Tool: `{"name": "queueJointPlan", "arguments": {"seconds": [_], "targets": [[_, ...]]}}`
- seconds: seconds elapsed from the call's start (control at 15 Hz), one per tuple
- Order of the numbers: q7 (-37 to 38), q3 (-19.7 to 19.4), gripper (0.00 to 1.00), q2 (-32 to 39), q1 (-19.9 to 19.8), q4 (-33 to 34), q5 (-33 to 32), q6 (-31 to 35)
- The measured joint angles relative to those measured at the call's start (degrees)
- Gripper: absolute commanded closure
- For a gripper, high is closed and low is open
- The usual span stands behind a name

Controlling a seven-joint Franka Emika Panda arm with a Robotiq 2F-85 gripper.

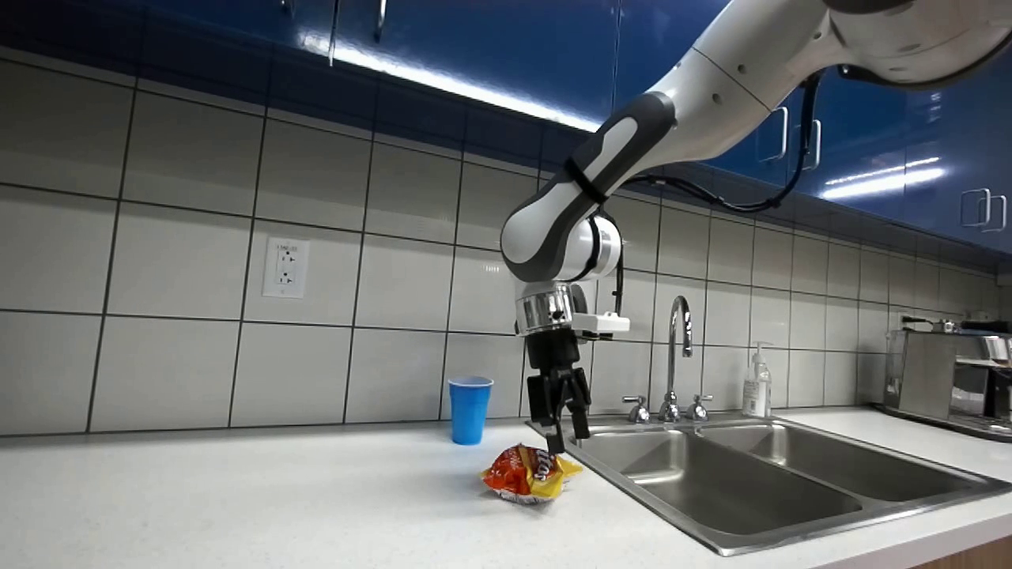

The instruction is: Put the packet in the sink on the left.

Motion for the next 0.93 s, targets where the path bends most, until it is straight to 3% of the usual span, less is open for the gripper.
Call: {"name": "queueJointPlan", "arguments": {"seconds": [0.93], "targets": [[0.0,0.7,0.00,6.6,0.0,6.4,0.1,-0.9]]}}
